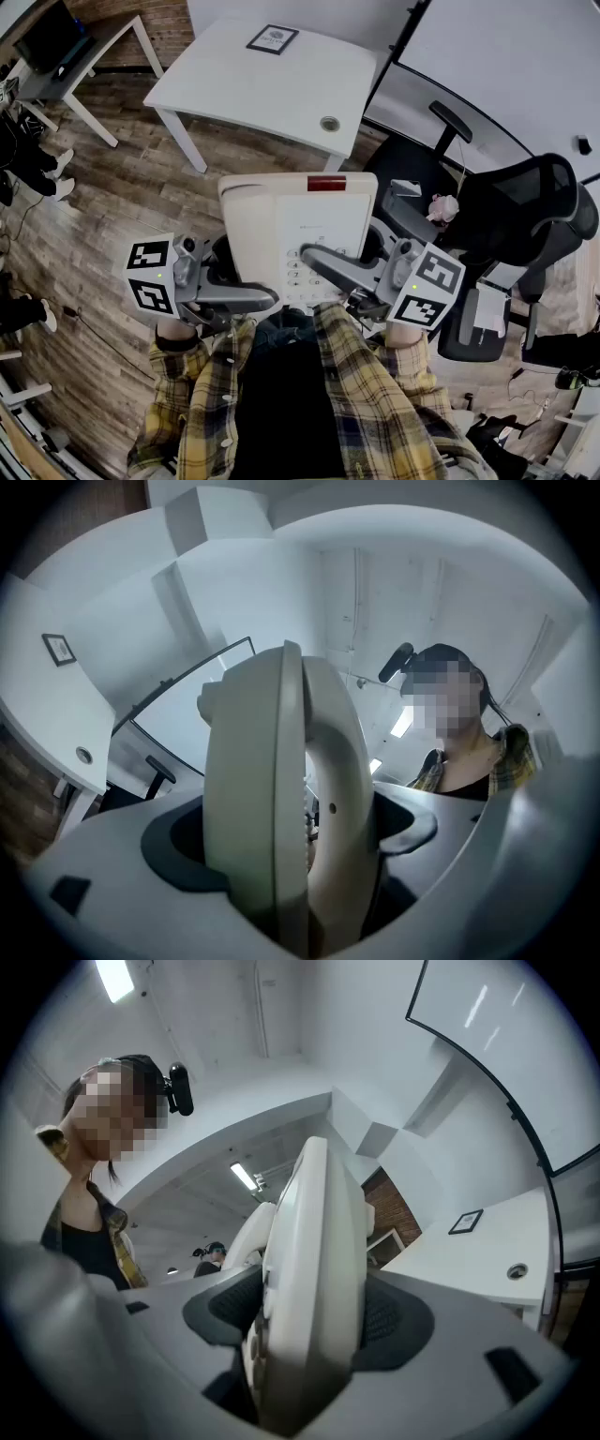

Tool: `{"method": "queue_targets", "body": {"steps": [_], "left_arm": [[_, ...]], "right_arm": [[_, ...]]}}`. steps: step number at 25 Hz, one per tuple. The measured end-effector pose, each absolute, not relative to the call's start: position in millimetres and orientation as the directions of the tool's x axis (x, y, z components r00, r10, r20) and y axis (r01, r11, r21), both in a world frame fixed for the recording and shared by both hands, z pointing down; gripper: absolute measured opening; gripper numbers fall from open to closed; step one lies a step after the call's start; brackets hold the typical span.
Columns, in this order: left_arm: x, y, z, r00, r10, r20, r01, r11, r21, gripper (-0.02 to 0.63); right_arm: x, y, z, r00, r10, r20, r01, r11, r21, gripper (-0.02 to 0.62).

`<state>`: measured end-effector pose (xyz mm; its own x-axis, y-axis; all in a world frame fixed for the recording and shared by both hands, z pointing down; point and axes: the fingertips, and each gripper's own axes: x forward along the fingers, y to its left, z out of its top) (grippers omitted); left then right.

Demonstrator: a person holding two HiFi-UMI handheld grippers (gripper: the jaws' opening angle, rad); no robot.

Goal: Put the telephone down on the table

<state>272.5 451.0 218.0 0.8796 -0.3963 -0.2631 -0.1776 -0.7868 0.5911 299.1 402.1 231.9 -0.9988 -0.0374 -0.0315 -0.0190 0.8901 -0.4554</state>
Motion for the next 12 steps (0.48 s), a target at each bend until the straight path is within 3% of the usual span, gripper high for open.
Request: {"method": "queue_targets", "body": {"steps": [12], "left_arm": [[272.2,450.9,218.4,0.874,-0.412,-0.258,-0.194,-0.783,0.592,0.426]], "right_arm": [[297.5,401.8,232.0,-0.999,-0.023,-0.042,-0.001,0.887,-0.462,0.278]]}}
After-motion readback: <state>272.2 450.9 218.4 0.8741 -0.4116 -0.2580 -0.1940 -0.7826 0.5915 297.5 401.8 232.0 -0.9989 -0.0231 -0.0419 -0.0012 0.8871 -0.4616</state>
